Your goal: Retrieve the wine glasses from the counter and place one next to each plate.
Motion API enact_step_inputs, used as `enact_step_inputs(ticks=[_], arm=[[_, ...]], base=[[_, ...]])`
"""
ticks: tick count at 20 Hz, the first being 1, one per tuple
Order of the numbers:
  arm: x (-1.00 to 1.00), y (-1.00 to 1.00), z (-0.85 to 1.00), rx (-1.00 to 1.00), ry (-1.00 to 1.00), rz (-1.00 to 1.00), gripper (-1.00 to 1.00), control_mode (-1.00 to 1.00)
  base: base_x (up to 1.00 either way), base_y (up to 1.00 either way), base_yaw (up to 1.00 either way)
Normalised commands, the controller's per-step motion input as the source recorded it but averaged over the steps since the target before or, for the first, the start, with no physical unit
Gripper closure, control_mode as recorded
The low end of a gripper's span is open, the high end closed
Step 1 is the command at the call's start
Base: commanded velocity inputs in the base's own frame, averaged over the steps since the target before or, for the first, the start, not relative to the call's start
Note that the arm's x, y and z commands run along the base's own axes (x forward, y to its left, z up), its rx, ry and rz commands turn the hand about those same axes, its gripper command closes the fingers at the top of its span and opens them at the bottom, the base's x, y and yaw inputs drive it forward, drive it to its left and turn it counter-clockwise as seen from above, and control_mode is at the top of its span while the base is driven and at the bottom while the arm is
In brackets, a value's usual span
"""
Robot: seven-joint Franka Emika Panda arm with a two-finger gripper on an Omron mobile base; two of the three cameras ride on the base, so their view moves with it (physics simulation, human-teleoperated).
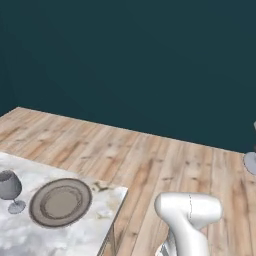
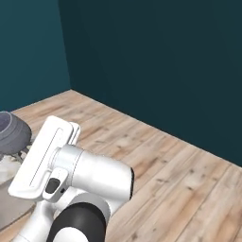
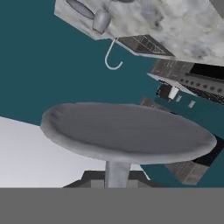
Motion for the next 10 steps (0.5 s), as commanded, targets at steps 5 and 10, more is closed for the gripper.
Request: enact_step_inputs(ticks=[5,10], arm=[[0.0,0.0,0.0,0.0,0.0,0.0,1.0,1.0],[0.0,0.0,0.0,0.0,0.0,0.0,1.0,1.0]], base=[[1.0,-1.0,-0.01],[1.0,-0.97,0.04]])
